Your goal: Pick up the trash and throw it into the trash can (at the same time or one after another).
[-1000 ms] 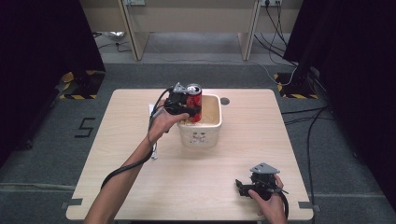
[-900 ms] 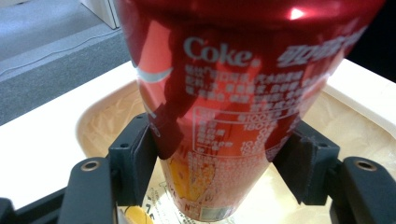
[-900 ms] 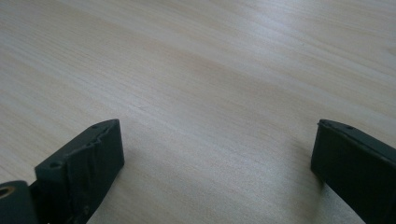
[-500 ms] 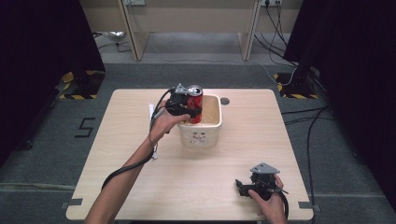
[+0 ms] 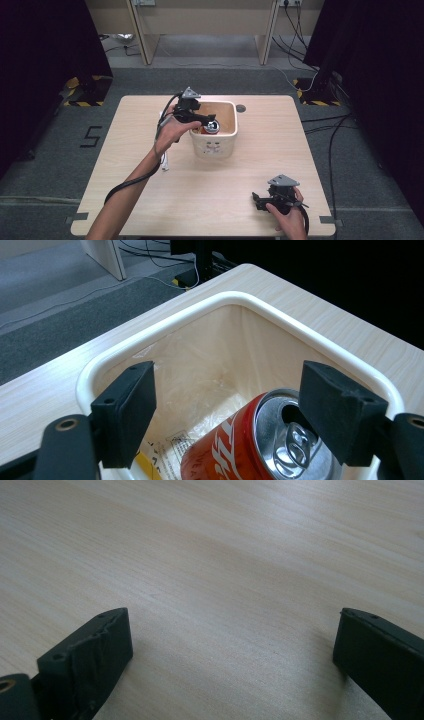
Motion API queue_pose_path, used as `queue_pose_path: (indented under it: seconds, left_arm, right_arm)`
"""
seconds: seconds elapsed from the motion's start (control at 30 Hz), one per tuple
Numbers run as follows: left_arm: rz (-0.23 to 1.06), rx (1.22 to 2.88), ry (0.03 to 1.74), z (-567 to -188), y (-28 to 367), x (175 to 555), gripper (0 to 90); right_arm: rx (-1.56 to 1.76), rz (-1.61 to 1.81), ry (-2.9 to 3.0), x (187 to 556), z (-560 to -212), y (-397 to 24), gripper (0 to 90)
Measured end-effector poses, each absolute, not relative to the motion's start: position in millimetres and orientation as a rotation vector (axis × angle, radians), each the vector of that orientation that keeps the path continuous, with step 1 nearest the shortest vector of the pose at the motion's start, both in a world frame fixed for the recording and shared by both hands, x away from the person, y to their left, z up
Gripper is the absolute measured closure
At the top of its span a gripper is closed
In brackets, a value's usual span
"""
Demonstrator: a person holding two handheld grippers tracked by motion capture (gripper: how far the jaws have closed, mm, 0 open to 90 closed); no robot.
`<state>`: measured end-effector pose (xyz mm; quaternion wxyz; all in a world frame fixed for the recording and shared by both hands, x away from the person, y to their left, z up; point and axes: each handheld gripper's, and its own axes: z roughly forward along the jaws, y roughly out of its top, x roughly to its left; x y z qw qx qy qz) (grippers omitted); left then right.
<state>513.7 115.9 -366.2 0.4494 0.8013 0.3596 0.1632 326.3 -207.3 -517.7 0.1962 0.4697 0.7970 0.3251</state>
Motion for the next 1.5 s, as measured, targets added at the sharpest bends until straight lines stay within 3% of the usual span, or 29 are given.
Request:
queue_pose_path:
  seconds: [0.8, 1.5]
  left_arm:
    - [0.470, 1.877, 0.968, -341.6, 190.6, 492.9, 25.1]
    - [0.454, 1.861, 1.207, -425.5, 251.9, 496.5, 32.7]
  right_arm:
    - [1.316, 0.913, 2.231, 326.3, -517.8, -207.2, 2.7]
    - [1.313, 0.910, 2.231, 326.4, -517.9, -207.4, 2.7]
